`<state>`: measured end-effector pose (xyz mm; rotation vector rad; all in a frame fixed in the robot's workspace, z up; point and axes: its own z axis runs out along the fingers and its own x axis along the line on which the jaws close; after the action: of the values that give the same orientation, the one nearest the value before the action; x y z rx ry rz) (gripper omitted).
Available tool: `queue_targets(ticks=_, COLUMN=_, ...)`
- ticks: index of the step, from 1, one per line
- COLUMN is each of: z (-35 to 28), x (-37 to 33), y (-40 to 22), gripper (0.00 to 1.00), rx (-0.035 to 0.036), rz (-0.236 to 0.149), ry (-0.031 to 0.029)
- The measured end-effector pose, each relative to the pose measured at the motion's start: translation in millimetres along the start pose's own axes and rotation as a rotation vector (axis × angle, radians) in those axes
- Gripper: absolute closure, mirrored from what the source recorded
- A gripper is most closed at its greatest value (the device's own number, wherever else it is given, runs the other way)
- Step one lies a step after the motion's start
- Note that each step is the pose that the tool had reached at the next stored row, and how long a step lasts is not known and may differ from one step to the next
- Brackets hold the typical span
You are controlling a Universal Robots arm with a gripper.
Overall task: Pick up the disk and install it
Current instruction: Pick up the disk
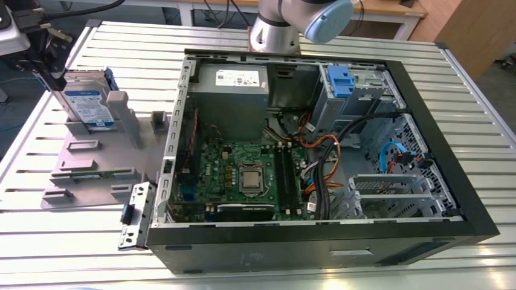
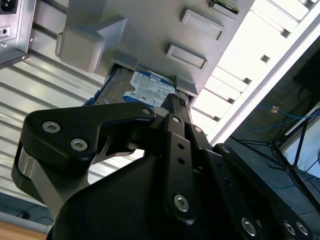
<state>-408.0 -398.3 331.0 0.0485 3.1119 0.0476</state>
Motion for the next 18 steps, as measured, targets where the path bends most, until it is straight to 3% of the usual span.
queue_targets(ticks=18, z=0.0, x=0.0, y=0.0, gripper=0.89, rx=0.0033, rz=-0.031, ry=0.0009)
